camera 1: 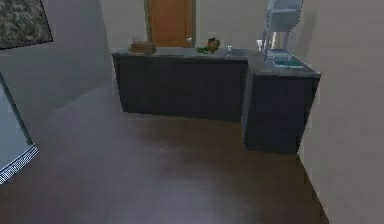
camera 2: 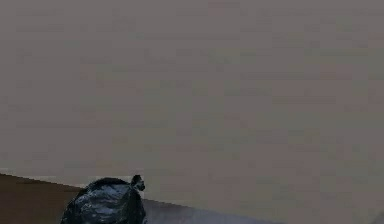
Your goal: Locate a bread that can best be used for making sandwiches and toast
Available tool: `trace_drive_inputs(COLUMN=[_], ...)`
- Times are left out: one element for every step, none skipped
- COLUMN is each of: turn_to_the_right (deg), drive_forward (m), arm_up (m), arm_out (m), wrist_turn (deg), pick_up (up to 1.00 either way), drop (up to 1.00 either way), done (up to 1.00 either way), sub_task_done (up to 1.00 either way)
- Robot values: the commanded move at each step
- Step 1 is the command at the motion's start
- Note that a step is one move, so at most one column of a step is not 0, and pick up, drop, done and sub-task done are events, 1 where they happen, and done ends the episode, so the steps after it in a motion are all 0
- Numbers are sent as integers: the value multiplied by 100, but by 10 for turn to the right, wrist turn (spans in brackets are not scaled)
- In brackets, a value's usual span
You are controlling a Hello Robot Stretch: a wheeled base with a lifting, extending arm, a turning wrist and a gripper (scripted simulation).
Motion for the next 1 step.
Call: trace_drive_inputs(turn_to_the_right=[0], drive_forward=[25], arm_up=[0], arm_out=[0], wrist_turn=[0], pick_up=[0], drop=[0], done=[0], sub_task_done=[0])
